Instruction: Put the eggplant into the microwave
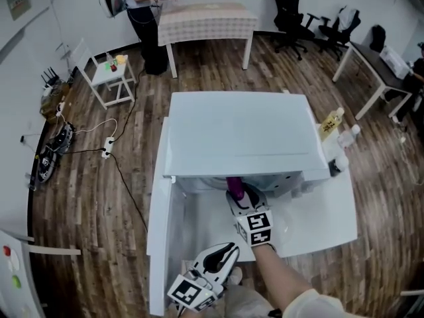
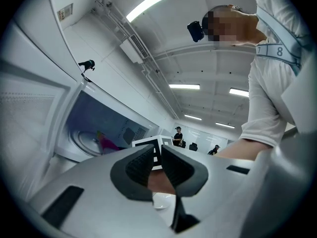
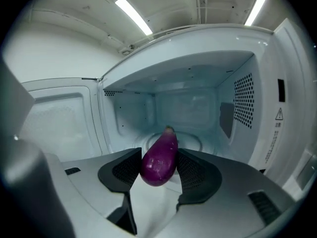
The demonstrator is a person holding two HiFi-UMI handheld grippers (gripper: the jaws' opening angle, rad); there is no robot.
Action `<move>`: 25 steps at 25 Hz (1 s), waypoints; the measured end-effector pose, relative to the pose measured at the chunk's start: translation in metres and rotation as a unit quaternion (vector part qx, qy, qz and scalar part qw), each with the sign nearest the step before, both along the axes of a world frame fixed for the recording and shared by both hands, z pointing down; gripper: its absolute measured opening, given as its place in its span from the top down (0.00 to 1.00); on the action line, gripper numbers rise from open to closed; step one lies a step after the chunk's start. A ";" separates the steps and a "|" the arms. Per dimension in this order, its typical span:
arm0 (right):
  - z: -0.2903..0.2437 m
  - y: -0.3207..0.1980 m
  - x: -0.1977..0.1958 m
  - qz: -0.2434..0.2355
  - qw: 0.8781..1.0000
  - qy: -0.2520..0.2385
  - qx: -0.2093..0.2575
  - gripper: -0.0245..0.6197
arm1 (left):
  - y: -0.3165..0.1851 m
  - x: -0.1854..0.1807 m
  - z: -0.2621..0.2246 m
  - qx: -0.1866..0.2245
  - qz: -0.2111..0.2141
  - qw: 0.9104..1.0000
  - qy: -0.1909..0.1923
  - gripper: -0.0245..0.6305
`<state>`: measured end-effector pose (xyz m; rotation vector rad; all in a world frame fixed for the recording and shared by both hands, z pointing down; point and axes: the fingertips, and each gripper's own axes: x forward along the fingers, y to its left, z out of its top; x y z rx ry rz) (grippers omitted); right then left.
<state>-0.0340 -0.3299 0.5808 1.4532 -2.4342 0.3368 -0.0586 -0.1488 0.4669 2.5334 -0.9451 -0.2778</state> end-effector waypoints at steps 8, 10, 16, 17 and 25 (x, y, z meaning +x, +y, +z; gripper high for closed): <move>0.008 -0.023 -0.010 -0.010 1.000 0.012 -0.009 0.59 | -0.005 0.001 0.005 -0.003 -0.003 1.000 -0.011 0.91; 0.010 -0.028 -0.010 -0.009 1.000 0.016 -0.014 0.59 | -0.008 0.001 0.001 -0.001 -0.008 1.000 -0.008 0.91; 0.012 -0.039 -0.012 -0.006 1.000 0.023 -0.017 0.59 | -0.011 0.001 0.005 0.002 -0.006 1.000 -0.013 0.91; 0.013 -0.039 -0.012 -0.006 1.000 0.024 -0.019 0.59 | -0.011 0.002 0.005 0.002 -0.004 1.000 -0.014 0.91; 0.014 -0.036 -0.015 -0.020 0.999 0.011 -0.025 0.58 | -0.011 0.008 0.002 0.005 0.003 1.000 -0.018 0.90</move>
